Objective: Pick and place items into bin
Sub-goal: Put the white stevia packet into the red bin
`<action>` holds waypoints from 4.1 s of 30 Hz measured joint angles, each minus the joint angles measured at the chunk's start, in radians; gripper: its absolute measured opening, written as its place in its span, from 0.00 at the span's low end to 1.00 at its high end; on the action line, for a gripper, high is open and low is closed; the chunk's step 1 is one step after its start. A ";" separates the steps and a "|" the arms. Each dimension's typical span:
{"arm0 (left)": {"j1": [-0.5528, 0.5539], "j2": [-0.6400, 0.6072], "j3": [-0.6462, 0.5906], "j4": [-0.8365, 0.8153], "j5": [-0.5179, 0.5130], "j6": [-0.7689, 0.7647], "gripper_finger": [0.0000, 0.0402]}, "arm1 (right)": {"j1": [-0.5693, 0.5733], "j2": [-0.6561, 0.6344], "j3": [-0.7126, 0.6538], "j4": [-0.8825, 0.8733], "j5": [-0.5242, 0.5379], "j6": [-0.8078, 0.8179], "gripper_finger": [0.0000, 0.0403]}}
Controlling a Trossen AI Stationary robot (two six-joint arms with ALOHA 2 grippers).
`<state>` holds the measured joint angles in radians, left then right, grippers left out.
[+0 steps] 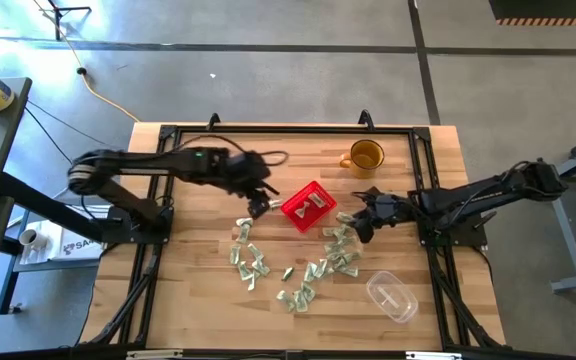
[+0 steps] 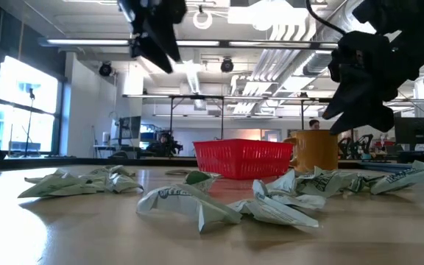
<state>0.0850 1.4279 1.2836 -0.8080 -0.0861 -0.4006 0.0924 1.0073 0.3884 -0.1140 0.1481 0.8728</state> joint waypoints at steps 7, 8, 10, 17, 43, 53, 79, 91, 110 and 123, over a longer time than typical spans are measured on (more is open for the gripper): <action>0.000 -0.196 -0.159 -0.004 -0.044 -0.169 0.55 | -0.071 0.160 0.086 -0.113 -0.039 -0.193 0.34; 0.000 -0.218 -0.178 -0.004 -0.053 -0.191 0.54 | -0.079 0.186 0.103 -0.136 -0.038 -0.211 0.34; 0.000 -0.255 -0.211 -0.003 -0.068 -0.231 0.54 | -0.093 0.236 0.135 -0.171 -0.022 -0.239 0.34; 0.000 -0.334 -0.261 -0.007 -0.088 -0.297 0.54 | -0.135 0.393 0.218 -0.187 -0.030 -0.279 0.50; 0.000 -0.342 -0.265 -0.095 -0.108 -0.232 0.54 | -0.184 0.492 0.247 -0.169 -0.081 -0.165 0.02; 0.000 -0.342 -0.265 -0.174 -0.066 -0.168 0.54 | -0.132 0.446 0.527 -0.314 0.012 -0.155 0.02; 0.048 -0.190 -0.581 0.535 0.133 0.140 0.54 | -0.186 0.698 0.803 -0.362 -0.082 -0.227 0.67; 0.105 0.188 -0.583 0.813 0.055 0.364 0.54 | -0.063 0.439 0.803 -0.743 0.285 -0.093 0.73; 0.151 0.332 -0.576 1.018 0.183 0.333 0.54 | -0.062 0.453 0.802 -0.791 0.279 -0.086 0.73; 0.157 0.346 -0.453 0.808 0.079 0.326 0.06 | -0.067 0.453 0.802 -0.796 0.283 -0.086 0.73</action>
<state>0.2423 1.7738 0.8305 0.0000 -0.0071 -0.0746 0.0257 1.4605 1.1904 -0.9100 0.4309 0.7864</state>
